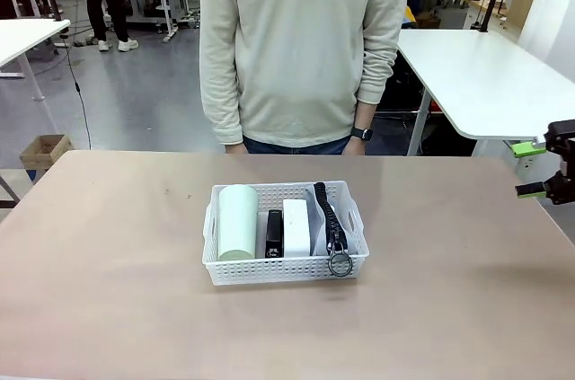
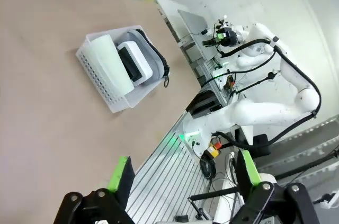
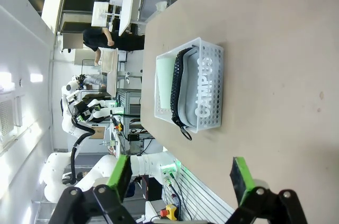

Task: Efficiently arrange items inside the basket to fit them all.
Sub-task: Pick up the Reusable plastic cup and place it inside the Organizing basket.

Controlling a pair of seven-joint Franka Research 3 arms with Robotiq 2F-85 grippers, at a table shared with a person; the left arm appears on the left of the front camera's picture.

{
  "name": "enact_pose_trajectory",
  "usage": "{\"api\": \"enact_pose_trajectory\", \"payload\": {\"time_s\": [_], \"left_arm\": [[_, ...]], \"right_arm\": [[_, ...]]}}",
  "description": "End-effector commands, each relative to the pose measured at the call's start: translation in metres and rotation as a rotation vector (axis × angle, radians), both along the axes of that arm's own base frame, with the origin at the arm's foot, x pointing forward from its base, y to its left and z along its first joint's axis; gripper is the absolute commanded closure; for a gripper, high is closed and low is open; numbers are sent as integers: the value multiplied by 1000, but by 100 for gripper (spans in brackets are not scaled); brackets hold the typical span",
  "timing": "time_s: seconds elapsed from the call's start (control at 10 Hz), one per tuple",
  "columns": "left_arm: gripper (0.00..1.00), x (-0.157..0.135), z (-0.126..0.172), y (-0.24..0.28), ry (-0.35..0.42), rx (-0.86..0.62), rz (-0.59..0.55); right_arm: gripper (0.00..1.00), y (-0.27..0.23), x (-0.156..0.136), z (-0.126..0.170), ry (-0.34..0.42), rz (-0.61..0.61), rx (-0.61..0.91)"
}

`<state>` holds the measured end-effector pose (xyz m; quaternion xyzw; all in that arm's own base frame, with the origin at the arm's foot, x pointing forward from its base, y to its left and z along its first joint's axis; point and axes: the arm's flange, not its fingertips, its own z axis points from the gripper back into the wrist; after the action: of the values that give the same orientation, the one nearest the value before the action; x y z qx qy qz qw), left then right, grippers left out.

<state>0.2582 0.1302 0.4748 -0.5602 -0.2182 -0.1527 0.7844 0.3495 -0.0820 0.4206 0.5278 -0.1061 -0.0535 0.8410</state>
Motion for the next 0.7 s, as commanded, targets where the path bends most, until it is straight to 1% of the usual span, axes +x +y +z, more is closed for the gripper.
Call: {"api": "enact_pose_trajectory", "payload": {"time_s": [0.0, 0.6], "left_arm": [[0, -5, 1, 4, -14, -17, 3], [0, -5, 1, 4, -14, -17, 3]], "right_arm": [[0, -1, -2, 3, 13, 3, -1], [0, -1, -2, 3, 13, 3, -1]]}}
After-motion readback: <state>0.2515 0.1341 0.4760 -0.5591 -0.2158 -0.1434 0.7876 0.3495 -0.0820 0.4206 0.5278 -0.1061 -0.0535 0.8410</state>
